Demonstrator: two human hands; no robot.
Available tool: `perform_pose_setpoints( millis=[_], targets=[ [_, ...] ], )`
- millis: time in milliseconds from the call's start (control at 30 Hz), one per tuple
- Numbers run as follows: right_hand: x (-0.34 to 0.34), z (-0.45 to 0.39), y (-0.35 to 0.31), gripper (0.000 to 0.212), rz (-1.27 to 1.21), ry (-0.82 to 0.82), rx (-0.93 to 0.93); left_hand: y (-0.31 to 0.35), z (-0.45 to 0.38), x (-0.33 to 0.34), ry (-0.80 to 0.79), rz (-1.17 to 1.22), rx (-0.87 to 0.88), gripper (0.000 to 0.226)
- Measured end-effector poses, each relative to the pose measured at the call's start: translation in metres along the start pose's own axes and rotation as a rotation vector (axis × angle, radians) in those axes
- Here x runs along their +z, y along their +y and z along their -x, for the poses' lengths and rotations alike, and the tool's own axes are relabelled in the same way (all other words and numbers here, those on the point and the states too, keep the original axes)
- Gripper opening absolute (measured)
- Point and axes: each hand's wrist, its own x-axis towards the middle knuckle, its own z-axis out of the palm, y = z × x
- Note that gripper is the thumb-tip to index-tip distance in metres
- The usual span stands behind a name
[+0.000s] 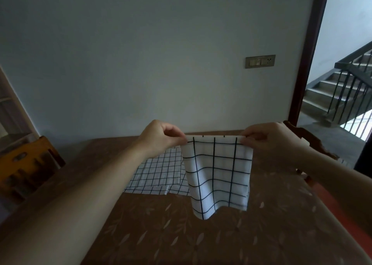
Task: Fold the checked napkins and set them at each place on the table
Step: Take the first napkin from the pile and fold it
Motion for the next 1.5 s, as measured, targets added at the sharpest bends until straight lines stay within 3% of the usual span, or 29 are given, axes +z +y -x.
perform_pose_setpoints(
  millis=[167, 400, 667, 833, 933, 1033, 1100, 1167, 1233, 1333, 1433, 1500],
  targets=[
    [-0.006, -0.002, 0.001, 0.008, 0.007, 0.03, 0.002, -0.007, 0.0, 0.004, 0.044, 0.191, -0.017, 0.022],
    [-0.012, -0.003, 0.0, 0.012, 0.023, -0.011, 0.004, -0.004, 0.002, 0.009, 0.05, 0.306, -0.054, 0.007],
    [-0.014, -0.004, 0.0, 0.017, -0.183, 0.02, 0.038, -0.005, 0.001, 0.013, 0.075, 0.644, -0.181, 0.004],
    [-0.016, -0.002, -0.008, 0.016, -0.358, 0.11, 0.093, 0.002, 0.001, 0.015, 0.032, 0.841, -0.173, 0.016],
    [-0.016, -0.003, -0.01, 0.006, -0.54, 0.174, 0.183, 0.006, 0.0, 0.016, 0.047, 0.863, -0.163, 0.007],
    [-0.015, -0.005, -0.01, 0.01, -0.607, 0.196, 0.192, 0.005, -0.002, 0.016, 0.095, 0.885, -0.136, 0.01],
    [-0.016, -0.008, -0.013, 0.005, -0.64, 0.191, 0.195, 0.0, -0.001, 0.017, 0.023, 0.898, -0.098, 0.02],
    [-0.017, -0.011, -0.011, 0.013, -0.645, 0.202, 0.223, -0.007, 0.007, 0.026, -0.118, 0.736, -0.108, 0.035],
    [-0.02, -0.014, -0.008, 0.027, -0.645, 0.22, 0.243, -0.01, 0.013, 0.04, -0.163, 0.528, -0.119, 0.021],
    [-0.018, -0.008, 0.002, 0.061, -0.794, 0.088, 0.365, -0.007, 0.014, 0.051, -0.123, 0.543, -0.123, 0.009],
    [0.001, 0.011, 0.002, 0.032, -0.675, -0.161, 0.463, -0.005, 0.01, 0.05, -0.081, 0.612, -0.141, 0.003],
    [0.012, 0.017, 0.004, 0.031, -0.559, -0.21, 0.404, -0.007, 0.008, 0.049, -0.041, 0.585, -0.145, 0.004]
  ],
)
